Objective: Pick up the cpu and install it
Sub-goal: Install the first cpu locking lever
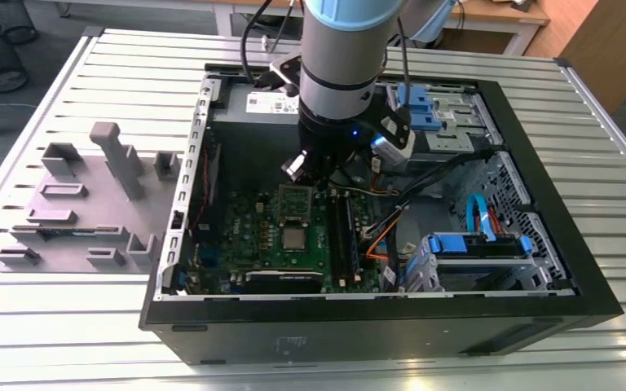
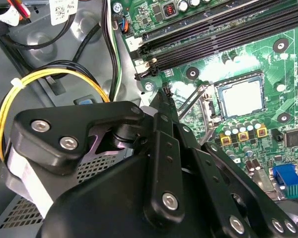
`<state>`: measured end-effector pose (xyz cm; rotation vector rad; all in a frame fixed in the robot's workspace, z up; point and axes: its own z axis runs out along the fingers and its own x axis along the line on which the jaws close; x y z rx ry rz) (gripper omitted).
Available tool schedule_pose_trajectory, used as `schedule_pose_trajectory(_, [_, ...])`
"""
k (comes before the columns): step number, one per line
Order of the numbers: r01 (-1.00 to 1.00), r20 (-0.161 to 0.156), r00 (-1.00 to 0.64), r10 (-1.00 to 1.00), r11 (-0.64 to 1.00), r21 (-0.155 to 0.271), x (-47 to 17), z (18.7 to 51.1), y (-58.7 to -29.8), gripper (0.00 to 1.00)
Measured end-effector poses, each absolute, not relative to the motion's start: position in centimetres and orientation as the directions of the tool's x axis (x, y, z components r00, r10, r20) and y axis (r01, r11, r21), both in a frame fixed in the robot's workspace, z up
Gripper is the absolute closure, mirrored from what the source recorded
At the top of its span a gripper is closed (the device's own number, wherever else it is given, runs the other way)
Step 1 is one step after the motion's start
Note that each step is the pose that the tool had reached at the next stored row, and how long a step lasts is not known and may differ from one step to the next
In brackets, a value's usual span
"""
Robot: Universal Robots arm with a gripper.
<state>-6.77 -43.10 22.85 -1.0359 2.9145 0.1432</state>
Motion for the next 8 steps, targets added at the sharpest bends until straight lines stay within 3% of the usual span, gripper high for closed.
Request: schedule_pose_trajectory(8, [-0.672, -0.073, -0.741, -0.668, 0.738, 0.071, -6.77, 22.86, -43.1, 0.89])
